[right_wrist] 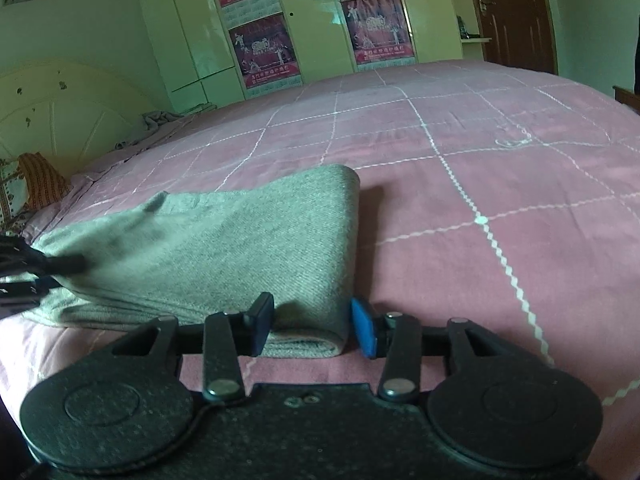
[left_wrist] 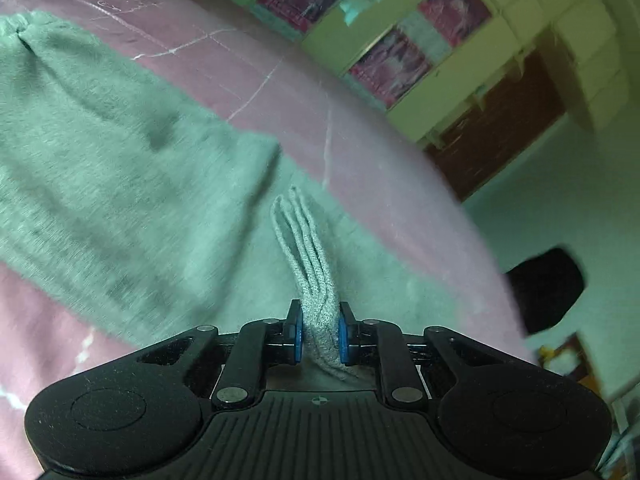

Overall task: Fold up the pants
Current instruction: 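Lay the cuffs onto the sweatpants and open both grippers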

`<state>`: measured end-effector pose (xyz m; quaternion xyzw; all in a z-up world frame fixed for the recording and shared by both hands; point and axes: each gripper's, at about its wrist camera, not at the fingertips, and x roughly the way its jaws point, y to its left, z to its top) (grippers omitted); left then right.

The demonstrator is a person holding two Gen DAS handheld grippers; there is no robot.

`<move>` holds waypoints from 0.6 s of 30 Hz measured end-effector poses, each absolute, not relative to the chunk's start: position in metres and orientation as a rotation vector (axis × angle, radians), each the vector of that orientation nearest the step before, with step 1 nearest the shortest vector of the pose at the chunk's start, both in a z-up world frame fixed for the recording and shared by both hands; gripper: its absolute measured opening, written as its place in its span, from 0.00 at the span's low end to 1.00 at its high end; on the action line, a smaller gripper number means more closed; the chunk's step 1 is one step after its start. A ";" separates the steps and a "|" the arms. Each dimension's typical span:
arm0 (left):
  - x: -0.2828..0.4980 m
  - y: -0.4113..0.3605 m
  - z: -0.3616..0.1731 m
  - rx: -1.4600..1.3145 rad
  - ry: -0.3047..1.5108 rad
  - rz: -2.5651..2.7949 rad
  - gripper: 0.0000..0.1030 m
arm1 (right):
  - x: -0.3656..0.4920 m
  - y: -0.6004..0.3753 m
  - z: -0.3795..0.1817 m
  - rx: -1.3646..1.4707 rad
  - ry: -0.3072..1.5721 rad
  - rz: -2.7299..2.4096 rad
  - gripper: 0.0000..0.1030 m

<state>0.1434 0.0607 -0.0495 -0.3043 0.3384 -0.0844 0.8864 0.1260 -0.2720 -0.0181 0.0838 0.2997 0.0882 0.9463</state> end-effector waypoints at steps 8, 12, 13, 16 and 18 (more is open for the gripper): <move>0.130 0.084 -0.032 -0.550 0.634 -0.024 0.28 | 0.120 -0.270 -0.007 0.127 0.561 0.164 0.42; 0.143 0.051 0.000 -0.344 0.583 -0.156 0.28 | 0.119 -0.269 0.010 0.102 0.476 0.200 0.19; 0.151 0.038 0.001 -0.305 0.590 -0.199 0.28 | 0.122 -0.264 0.011 0.079 0.476 0.216 0.16; 0.173 0.008 -0.021 -0.219 0.711 -0.262 0.28 | 0.133 -0.251 0.002 0.020 0.510 0.218 0.12; 0.178 0.003 -0.042 -0.189 0.747 -0.250 0.28 | 0.142 -0.249 -0.014 -0.016 0.582 0.173 0.08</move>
